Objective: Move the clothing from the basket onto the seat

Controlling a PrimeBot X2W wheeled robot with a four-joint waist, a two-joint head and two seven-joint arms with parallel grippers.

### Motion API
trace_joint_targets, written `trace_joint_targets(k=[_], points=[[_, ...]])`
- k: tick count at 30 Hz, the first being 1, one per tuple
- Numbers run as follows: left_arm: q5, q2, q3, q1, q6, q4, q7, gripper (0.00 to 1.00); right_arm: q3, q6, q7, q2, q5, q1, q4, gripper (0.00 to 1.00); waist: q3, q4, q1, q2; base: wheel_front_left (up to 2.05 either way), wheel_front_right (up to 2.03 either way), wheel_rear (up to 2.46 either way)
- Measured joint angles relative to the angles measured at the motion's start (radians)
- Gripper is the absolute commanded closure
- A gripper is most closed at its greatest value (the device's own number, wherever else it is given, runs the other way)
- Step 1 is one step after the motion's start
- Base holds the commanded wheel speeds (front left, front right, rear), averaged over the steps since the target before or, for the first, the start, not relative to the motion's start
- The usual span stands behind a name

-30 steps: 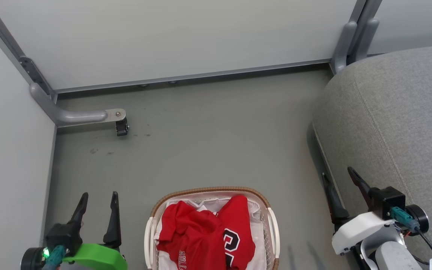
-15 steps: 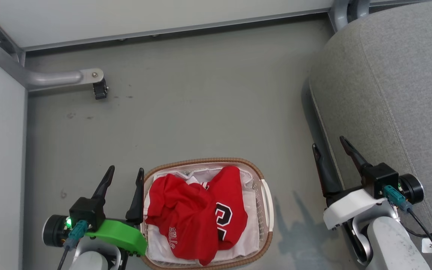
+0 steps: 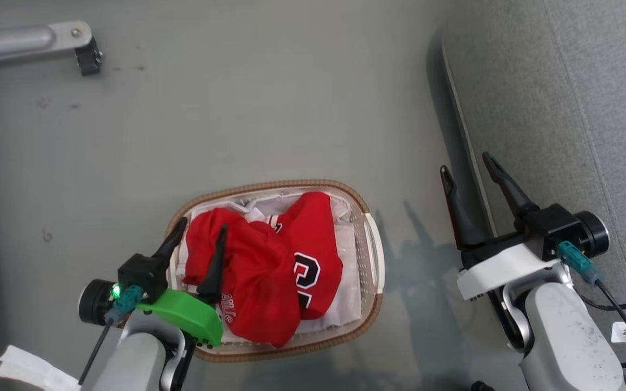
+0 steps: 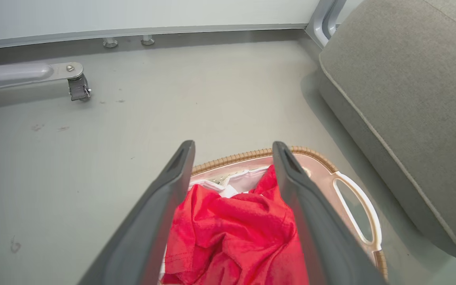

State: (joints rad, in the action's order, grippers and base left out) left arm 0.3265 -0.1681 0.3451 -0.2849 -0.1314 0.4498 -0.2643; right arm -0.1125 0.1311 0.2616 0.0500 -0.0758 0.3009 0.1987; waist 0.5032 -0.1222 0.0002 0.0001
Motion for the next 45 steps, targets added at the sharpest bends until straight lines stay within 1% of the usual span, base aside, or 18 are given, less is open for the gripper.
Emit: trace_joint_targets(k=[11, 17, 21, 25, 34, 40, 45], points=[[0.046, -0.062, 0.124, -0.11, 0.0, 0.078, 0.0, 0.0, 0.003, 0.0, 0.0, 0.0, -0.021, 0.025, -0.03, 0.0, 0.144, -0.031, 0.0001, 0.0, 0.0, 0.0, 0.0], [0.101, -0.075, 0.235, -0.147, 0.0, 0.141, 0.0, 0.0, 0.002, 0.0, 0.0, 0.0, -0.022, 0.028, -0.034, 0.0, 0.207, -0.043, 0.0, 0.0, 0.0, 0.0, 0.0], [0.151, -0.079, 0.28, -0.165, 0.0, 0.195, 0.0, 0.0, 0.002, 0.0, 0.0, 0.0, -0.022, 0.029, -0.038, 0.0, 0.236, -0.047, 0.0, 0.0, 0.0, 0.0, 0.0], [0.167, -0.092, 0.344, -0.198, 0.0, 0.233, 0.0, 0.0, 0.007, 0.0, 0.0, 0.0, -0.022, 0.037, -0.046, 0.0, 0.26, -0.049, -0.0001, 0.0, 0.0, 0.0, 0.0], [0.215, -0.108, 0.463, -0.277, 0.0, 0.26, -0.001, 0.0, 0.008, 0.0, 0.0, 0.0, -0.022, 0.041, -0.066, 0.0, 0.315, -0.052, -0.0001, 0.0, 0.0, 0.0, 0.0], [0.212, -0.123, 0.508, -0.331, 0.0, 0.295, -0.001, 0.0, 0.007, 0.0, 0.0, 0.0, -0.029, 0.046, -0.073, 0.0, 0.347, -0.057, -0.0001, 0.0, 0.0, 0.0, 0.0], [0.203, -0.124, 0.516, -0.384, 0.0, 0.333, 0.0, 0.0, 0.015, 0.0, 0.0, 0.0, -0.03, 0.049, -0.08, 0.0, 0.374, -0.06, -0.0001, 0.0, 0.0, 0.0, 0.0]])
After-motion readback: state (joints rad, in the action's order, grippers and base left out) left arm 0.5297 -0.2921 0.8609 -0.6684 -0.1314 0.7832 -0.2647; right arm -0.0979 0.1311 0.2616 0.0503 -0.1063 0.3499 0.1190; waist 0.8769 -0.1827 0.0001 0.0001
